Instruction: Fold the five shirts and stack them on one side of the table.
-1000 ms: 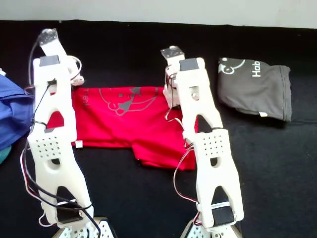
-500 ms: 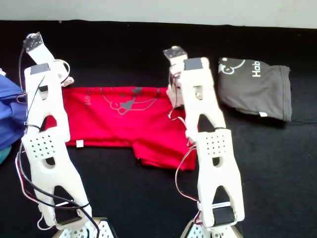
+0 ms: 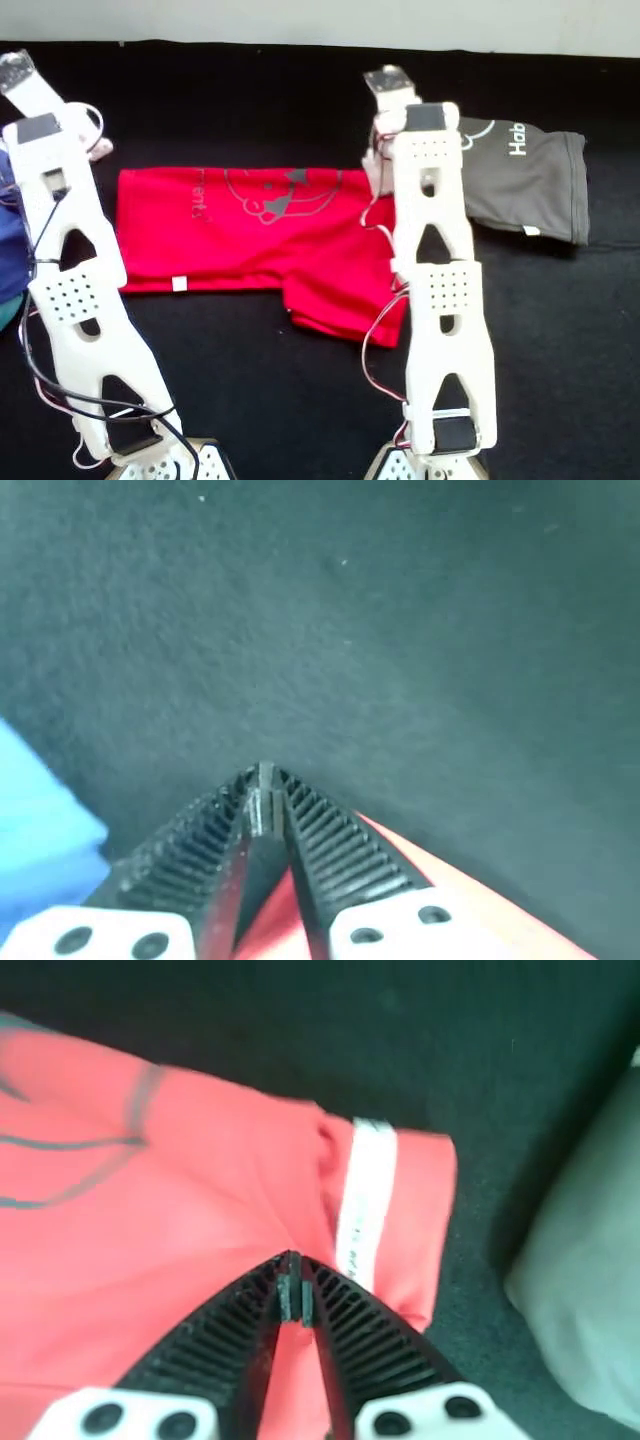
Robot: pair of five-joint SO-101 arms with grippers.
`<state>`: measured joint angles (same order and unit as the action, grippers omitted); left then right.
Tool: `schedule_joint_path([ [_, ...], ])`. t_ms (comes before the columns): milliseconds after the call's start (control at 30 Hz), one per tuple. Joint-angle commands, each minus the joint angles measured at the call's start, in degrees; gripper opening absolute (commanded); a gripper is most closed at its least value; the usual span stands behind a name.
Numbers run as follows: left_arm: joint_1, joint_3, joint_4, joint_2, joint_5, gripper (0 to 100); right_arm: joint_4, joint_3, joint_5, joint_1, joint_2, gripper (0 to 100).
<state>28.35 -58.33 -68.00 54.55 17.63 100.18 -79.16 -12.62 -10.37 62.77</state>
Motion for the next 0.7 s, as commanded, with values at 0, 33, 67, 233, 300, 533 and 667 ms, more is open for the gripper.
schedule_joint_path([
  [0,-4.7,-9.5,-11.1,-0.5,1.2,1,0.9,-6.0,-0.4,-3.3,-0.7,0.9],
  [33,-6.3,-10.8,-14.2,-0.5,1.2,1,0.9,-6.4,-0.2,-3.8,-0.7,0.9],
  [67,-7.8,-11.6,-17.0,-0.5,1.1,1,0.9,-6.5,-0.1,-4.4,-0.7,0.9],
  [233,-11.6,-11.6,-28.0,-0.4,1.0,1,1.0,-6.5,-0.1,-5.2,-0.8,2.8],
  [300,-11.6,-11.6,-32.1,-0.4,-1.1,1,1.0,-6.9,-0.1,-4.9,-0.8,6.9],
  [533,-6.5,-4.1,-33.4,-0.8,-12.4,1,1.1,-6.2,0.0,-5.3,-9.3,9.1],
  [667,-3.9,2.9,-33.3,-0.8,-14.1,1,1.1,-0.8,0.0,-5.3,-17.0,9.1],
])
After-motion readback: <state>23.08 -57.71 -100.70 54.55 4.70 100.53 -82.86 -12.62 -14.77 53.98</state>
